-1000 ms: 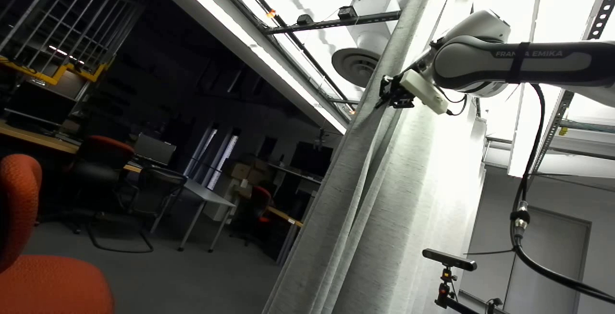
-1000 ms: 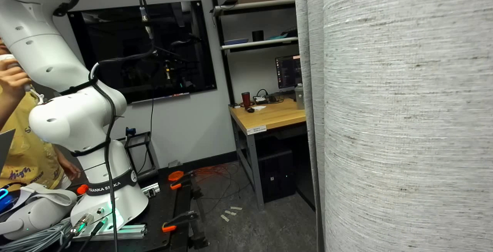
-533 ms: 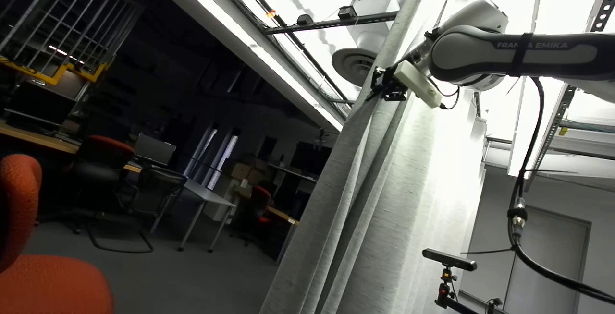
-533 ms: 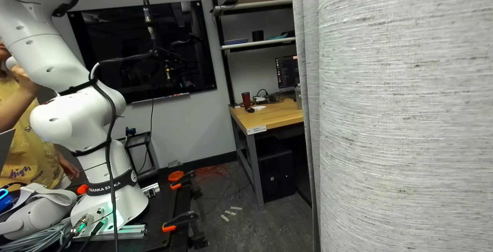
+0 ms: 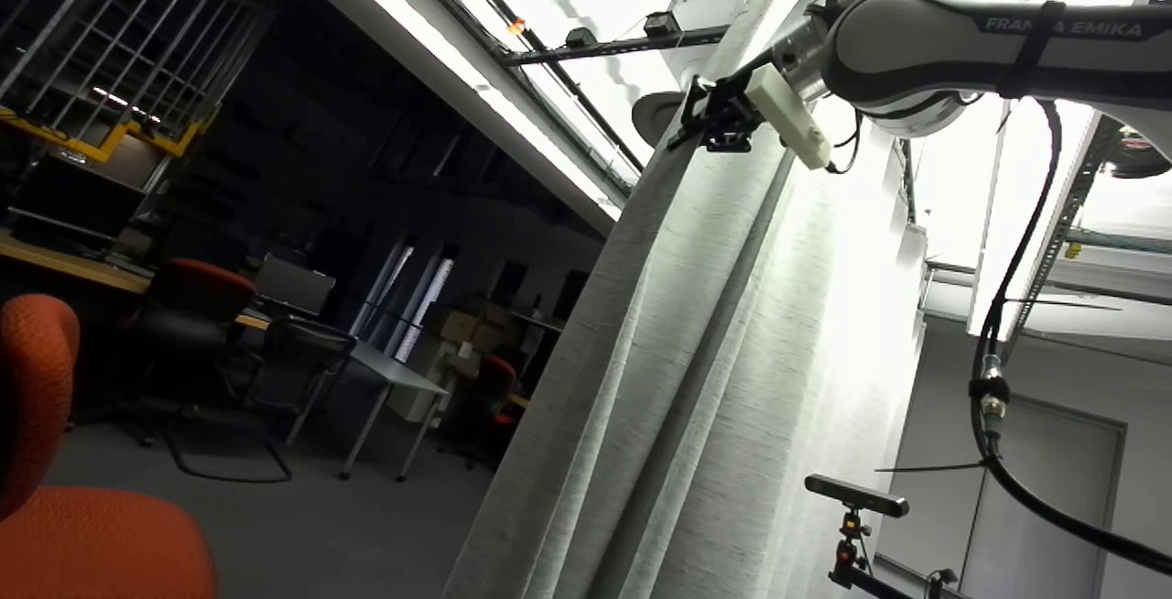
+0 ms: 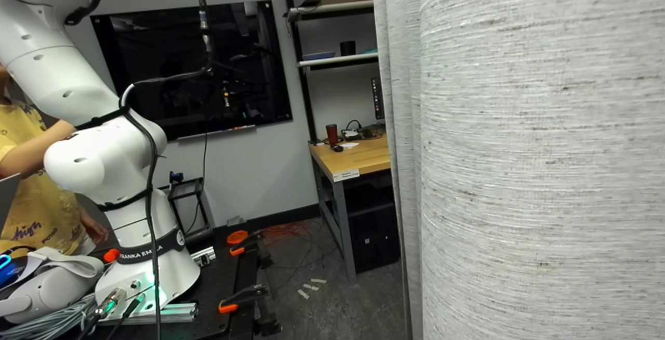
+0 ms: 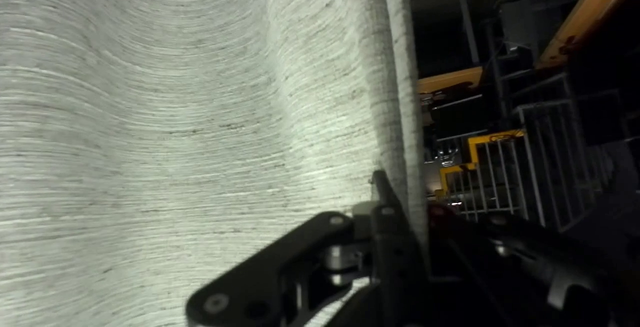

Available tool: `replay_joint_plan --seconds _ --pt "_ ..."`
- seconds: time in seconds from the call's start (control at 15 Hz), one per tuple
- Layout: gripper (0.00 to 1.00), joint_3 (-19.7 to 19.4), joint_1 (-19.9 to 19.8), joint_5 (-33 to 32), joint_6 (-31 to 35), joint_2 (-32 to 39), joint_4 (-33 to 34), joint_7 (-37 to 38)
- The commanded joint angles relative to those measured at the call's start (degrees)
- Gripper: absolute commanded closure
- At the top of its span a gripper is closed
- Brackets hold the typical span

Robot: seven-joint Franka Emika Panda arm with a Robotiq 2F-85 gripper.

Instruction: Slide the curtain to the left

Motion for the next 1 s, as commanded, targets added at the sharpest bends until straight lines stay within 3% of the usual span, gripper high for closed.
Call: replay_joint_plan --seconds 0.0,0.13,0.93 --pt "0.99 2.3 3.1 2.7 -5.4 -0.8 -2.1 -4.3" --pt "0.99 4.6 3.6 1.1 -2.5 -1.8 -7.0 -2.7" --pt "0.99 10.3 4.0 -0.1 -0.4 -1.8 -6.8 -1.9"
